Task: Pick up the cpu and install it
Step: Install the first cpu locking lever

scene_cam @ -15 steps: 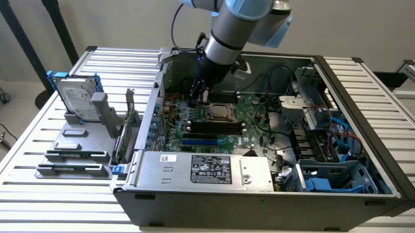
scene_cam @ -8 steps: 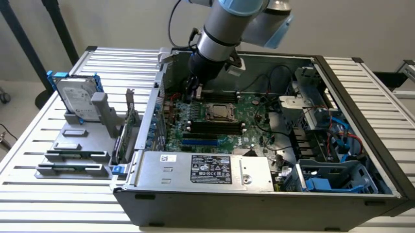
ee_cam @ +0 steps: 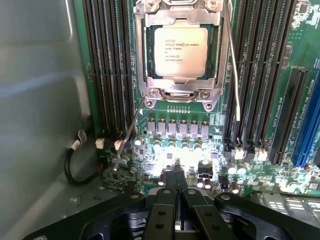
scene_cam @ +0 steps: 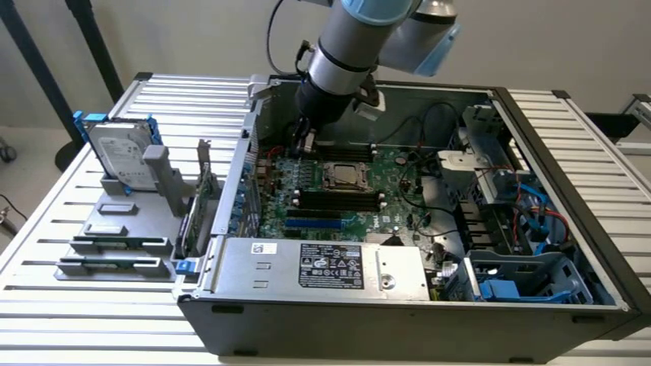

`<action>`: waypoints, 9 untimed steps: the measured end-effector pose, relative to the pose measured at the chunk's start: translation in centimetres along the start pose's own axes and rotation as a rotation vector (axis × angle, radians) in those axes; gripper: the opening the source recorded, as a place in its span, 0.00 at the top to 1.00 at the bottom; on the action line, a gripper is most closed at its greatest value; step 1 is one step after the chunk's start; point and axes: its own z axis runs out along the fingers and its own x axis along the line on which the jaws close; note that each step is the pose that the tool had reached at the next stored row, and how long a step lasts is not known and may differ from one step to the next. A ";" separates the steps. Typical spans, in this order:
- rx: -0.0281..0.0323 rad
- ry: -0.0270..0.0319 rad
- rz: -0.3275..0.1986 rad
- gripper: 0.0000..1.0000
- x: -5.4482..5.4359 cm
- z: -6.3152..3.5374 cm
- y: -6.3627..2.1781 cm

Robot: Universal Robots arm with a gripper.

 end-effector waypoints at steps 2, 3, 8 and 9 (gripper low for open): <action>-0.0034 0.0078 0.022 0.89 0.0 0.02 -0.05; -0.0047 0.0106 0.030 0.89 0.0 0.04 -0.11; -0.0086 0.0192 0.056 0.89 0.1 0.25 -0.58; -0.0104 0.0234 0.068 0.89 0.1 0.26 -0.60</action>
